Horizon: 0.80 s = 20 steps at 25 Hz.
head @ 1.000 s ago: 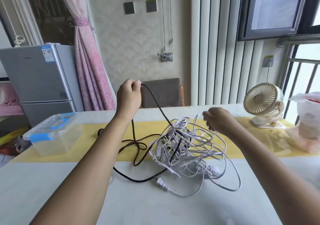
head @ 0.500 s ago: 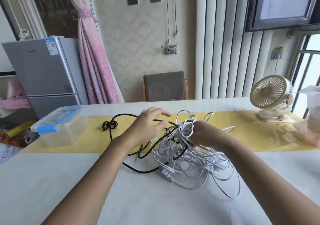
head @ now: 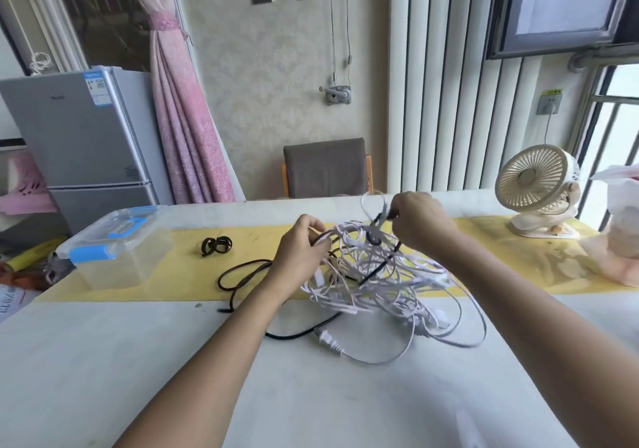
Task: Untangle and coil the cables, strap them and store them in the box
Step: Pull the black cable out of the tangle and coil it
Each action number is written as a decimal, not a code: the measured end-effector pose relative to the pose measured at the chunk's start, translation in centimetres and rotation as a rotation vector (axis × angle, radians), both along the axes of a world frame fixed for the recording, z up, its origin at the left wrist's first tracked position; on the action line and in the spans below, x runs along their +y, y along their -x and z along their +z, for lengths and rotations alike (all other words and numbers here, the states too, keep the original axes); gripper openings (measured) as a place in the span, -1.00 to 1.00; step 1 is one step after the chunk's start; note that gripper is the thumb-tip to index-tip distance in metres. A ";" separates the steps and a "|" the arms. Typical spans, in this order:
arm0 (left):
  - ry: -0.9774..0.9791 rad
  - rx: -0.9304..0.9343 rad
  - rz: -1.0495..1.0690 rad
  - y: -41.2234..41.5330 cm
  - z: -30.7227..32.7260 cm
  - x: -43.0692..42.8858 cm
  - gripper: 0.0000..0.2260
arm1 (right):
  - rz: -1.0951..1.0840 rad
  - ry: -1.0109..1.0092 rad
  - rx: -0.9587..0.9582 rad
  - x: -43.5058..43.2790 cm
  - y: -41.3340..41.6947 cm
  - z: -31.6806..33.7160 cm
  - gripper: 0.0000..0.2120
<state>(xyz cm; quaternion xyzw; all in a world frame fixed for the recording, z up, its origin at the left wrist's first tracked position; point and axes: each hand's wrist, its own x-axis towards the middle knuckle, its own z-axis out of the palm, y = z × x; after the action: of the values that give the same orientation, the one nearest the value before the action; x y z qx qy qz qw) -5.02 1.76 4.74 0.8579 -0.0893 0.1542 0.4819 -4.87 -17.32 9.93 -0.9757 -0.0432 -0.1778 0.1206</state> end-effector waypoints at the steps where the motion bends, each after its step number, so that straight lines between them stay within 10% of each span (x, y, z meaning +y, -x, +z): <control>1: 0.120 -0.021 0.034 -0.4 0.4 -0.2 -0.90 | -0.061 -0.027 -0.085 -0.4 -0.7 0.2 -0.78; 8: 0.501 -0.400 0.342 -2.9 1.7 -1.7 -0.86 | 0.203 -1.269 0.394 -1.2 -3.7 2.9 -0.86; 13: 0.116 -0.432 0.295 -2.8 -2.9 0.0 -0.82 | 0.204 -1.172 0.333 -1.2 -3.7 0.0 -0.88; 20: -0.333 0.057 0.255 -3.2 -6.4 1.8 -0.57 | 0.120 -0.940 0.250 -1.7 -3.8 -2.4 -0.75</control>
<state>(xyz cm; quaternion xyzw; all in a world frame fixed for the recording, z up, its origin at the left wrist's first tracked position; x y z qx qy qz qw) -1.77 3.58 -1.69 0.9341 0.0093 0.1728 0.3123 -1.04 -19.02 7.52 -0.8254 0.0002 -0.0522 0.5621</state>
